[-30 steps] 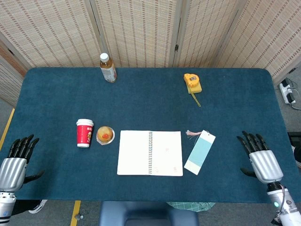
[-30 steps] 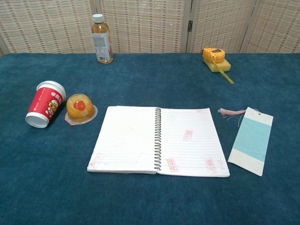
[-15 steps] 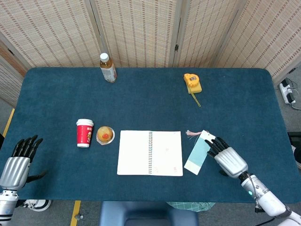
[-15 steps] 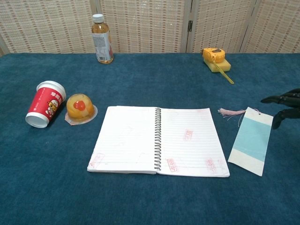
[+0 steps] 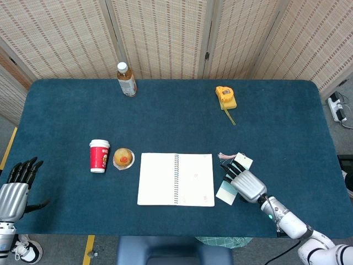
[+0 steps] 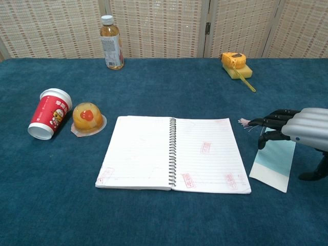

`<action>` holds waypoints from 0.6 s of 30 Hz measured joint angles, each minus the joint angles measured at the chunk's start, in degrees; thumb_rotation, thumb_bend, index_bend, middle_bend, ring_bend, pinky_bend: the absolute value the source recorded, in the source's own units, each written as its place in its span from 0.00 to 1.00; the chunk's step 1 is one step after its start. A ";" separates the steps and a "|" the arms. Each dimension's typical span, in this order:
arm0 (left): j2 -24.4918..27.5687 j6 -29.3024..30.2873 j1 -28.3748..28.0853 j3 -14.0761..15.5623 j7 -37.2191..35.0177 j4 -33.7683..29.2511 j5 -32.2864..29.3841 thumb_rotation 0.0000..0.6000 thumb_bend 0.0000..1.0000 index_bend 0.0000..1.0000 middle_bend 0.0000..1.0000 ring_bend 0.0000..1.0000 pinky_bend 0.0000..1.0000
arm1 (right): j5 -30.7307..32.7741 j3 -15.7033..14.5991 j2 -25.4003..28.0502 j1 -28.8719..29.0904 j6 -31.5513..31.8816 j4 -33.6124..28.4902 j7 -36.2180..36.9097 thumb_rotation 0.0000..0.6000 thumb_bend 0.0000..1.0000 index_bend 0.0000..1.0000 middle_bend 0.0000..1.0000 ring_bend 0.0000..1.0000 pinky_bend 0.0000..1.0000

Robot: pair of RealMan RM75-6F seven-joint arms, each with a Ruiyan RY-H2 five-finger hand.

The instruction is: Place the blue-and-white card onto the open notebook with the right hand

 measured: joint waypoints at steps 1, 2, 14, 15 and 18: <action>0.06 0.03 0.03 -0.02 -0.06 -0.01 -0.08 1.00 0.15 0.08 0.06 0.00 0.00 | 0.19 -0.10 -0.24 0.17 -0.09 0.18 0.05 1.00 0.23 0.29 0.02 0.00 0.00; 0.11 0.04 0.07 -0.03 -0.11 -0.03 -0.14 1.00 0.15 0.08 0.06 0.00 0.00 | 0.26 -0.17 -0.38 0.26 -0.10 0.32 0.09 1.00 0.23 0.29 0.02 0.00 0.00; 0.34 -0.05 0.06 0.09 -0.29 -0.19 -0.10 1.00 0.15 0.10 0.06 0.00 0.00 | 1.39 -0.98 -1.79 1.45 -0.13 1.41 0.10 1.00 0.23 0.31 0.04 0.00 0.00; 0.35 -0.04 0.06 0.09 -0.34 -0.21 -0.08 1.00 0.15 0.10 0.06 0.00 0.00 | 1.57 -1.00 -1.82 1.55 -0.25 1.42 0.05 1.00 0.23 0.31 0.05 0.00 0.00; 0.43 -0.03 0.07 0.10 -0.55 -0.23 -0.06 1.00 0.15 0.10 0.06 0.00 0.00 | 2.02 -1.06 -1.94 1.86 -0.46 1.37 -0.51 1.00 0.23 0.31 0.05 0.00 0.00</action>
